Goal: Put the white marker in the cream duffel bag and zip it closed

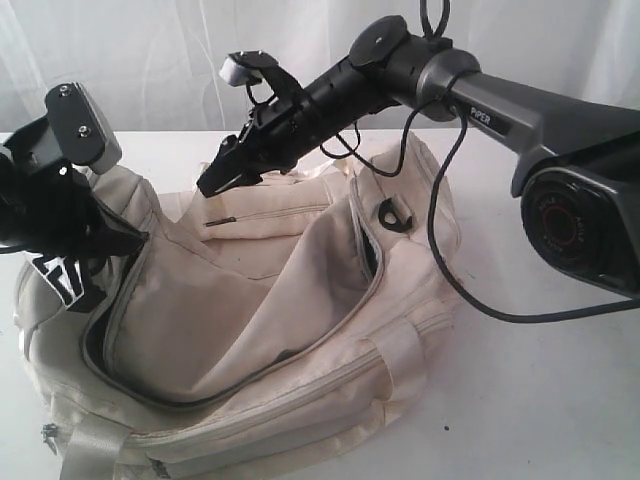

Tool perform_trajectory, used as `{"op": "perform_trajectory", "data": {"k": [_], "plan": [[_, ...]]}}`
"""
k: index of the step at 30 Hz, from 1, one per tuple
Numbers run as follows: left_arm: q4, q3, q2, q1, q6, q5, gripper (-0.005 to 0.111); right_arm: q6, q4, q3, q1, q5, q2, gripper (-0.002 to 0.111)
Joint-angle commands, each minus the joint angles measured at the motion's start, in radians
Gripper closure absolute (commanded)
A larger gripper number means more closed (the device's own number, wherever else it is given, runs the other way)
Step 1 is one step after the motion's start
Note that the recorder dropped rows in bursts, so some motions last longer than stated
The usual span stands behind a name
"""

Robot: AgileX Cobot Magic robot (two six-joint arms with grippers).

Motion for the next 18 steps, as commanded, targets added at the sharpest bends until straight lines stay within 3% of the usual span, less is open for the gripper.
{"op": "perform_trajectory", "data": {"k": [1, 7, 11, 13, 16, 18], "plan": [[-0.018, -0.004, -0.01, 0.002, -0.016, 0.017, 0.107, -0.011, -0.031, -0.031, -0.006, -0.076, 0.001, 0.045], [-0.025, -0.004, -0.01, 0.002, -0.029, 0.006, 0.107, -0.064, -0.018, -0.031, 0.038, -0.272, -0.001, 0.046], [-0.045, -0.004, -0.01, 0.002, -0.091, 0.057, 0.107, 0.208, -0.058, -0.031, 0.04, -0.113, -0.001, 0.046], [-0.137, 0.004, -0.001, 0.002, 0.026, 0.117, 0.107, 0.228, -0.095, -0.031, 0.033, 0.069, -0.001, 0.046], [-0.404, 0.032, 0.056, 0.002, 0.265, 0.123, 0.107, 0.211, -0.094, -0.031, -0.005, 0.091, -0.001, 0.046], [-0.498, 0.032, 0.08, 0.002, 0.351, 0.117, 0.107, 0.204, -0.077, -0.031, -0.03, 0.091, -0.001, 0.046]]}}
